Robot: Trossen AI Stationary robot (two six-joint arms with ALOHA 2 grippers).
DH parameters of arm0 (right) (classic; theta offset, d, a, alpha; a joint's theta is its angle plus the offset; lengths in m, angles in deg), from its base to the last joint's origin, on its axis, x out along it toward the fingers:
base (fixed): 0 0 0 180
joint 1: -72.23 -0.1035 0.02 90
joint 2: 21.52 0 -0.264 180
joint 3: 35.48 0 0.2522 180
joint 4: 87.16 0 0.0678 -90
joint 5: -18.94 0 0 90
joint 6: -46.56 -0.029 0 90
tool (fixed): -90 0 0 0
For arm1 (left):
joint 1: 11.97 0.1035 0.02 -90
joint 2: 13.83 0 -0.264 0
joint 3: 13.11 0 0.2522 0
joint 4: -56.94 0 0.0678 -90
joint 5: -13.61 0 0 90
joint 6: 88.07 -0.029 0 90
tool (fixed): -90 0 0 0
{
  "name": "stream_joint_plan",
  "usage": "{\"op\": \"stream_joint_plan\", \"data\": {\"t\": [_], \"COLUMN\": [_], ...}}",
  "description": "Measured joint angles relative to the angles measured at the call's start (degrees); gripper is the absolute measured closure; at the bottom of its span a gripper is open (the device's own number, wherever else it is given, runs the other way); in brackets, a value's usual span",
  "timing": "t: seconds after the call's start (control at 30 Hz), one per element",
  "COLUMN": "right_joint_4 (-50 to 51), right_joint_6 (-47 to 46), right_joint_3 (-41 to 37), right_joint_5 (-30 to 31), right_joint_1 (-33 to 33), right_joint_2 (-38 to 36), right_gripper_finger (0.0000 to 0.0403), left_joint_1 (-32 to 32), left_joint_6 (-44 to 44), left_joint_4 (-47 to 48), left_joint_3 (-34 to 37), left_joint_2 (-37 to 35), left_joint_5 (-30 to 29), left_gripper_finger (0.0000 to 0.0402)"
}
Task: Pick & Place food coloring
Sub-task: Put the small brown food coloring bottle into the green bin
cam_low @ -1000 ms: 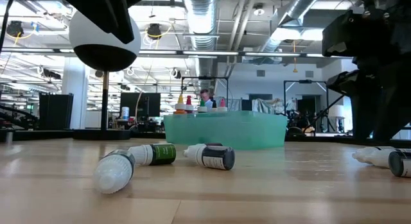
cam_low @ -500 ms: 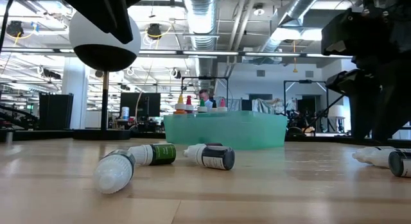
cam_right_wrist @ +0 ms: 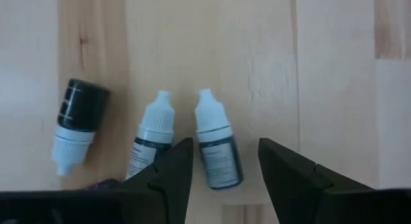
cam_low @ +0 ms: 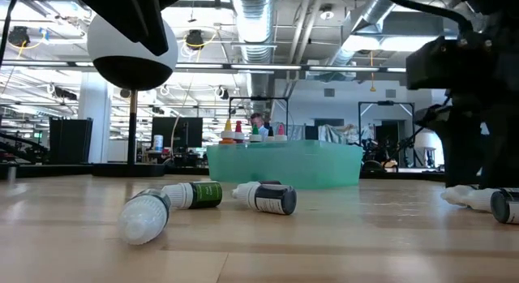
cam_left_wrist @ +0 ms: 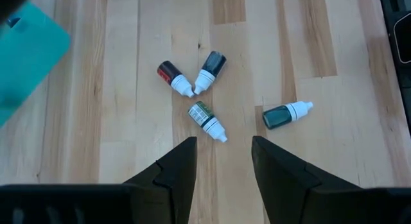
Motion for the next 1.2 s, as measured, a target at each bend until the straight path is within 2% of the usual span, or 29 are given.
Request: {"op": "stream_joint_plan", "data": {"t": [0.33,0.87,1.2], "right_joint_4": [-0.12,-0.65,-1.49], "right_joint_6": [0.00,-0.57,-0.54], "right_joint_3": [0.07,0.02,0.00], "right_joint_5": [0.11,0.46,0.53], "right_joint_1": [0.02,0.02,0.04], "right_joint_2": [0.85,0.91,0.94], "right_gripper_finger": [0.0253,0.0321,0.0321], "left_joint_1": [0.00,0.00,0.00], "left_joint_6": [0.00,0.00,0.00], "left_joint_4": [0.39,0.39,0.39], "left_joint_3": [0.00,0.00,0.00], "left_joint_2": [0.00,0.02,0.02], "left_joint_5": [-0.56,-1.33,-1.42], "left_gripper_finger": [0.0258,0.0258,0.0258]}}
